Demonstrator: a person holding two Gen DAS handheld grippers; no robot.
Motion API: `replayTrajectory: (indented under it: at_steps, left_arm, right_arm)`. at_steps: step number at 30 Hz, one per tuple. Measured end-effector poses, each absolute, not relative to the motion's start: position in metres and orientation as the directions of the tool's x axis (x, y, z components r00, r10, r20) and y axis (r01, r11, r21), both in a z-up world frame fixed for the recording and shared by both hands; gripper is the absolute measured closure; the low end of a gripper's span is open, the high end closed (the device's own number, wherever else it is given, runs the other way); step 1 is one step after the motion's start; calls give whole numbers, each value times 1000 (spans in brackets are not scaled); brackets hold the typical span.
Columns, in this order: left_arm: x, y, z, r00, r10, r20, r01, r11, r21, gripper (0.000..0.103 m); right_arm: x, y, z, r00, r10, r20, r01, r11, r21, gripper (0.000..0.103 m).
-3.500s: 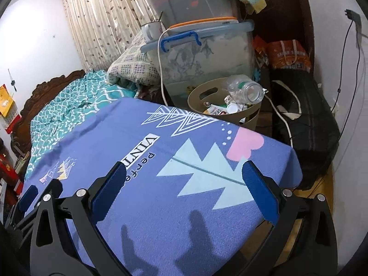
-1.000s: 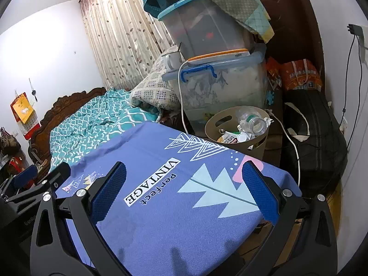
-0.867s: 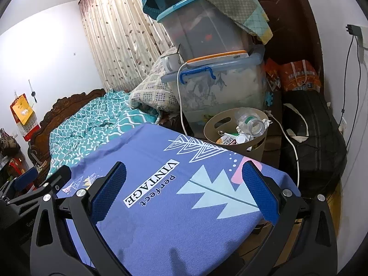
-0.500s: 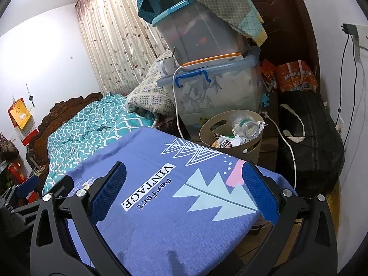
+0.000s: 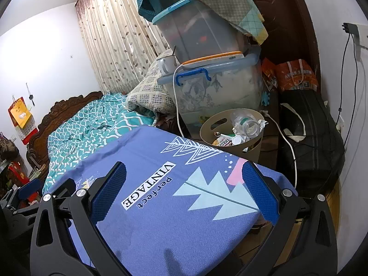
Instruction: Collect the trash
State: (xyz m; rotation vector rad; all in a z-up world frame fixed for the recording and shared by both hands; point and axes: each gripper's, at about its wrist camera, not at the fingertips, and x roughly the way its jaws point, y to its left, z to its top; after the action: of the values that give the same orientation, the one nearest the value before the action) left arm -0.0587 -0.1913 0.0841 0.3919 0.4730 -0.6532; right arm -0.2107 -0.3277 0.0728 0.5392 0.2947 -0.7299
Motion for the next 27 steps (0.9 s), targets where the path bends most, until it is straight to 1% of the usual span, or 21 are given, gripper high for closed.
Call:
replayTrajectory:
  at_steps: [7, 11, 16, 20, 27]
  left_arm:
    - [-61, -191, 87, 684, -498, -534, 665, 726, 175, 9]
    - [-64, -187, 90, 681, -521, -514, 672, 724, 156, 9]
    - [-62, -180, 94, 660, -554, -507, 689, 716, 113, 9]
    - [-61, -176, 98, 679, -550, -486, 675, 729, 117, 9]
    - [-58, -173, 99, 695, -531, -486, 654, 747, 120, 9]
  right_arm:
    - [-216, -331, 69, 710, -555, -432, 702, 605, 376, 3]
    - [-212, -332, 66, 713, -541, -445, 697, 611, 375, 3]
    - [-211, -327, 70, 719, -541, -436, 691, 621, 370, 3]
    - [-212, -326, 71, 719, -541, -438, 692, 620, 369, 3]
    - [-210, -323, 75, 721, -537, -439, 688, 628, 364, 3]
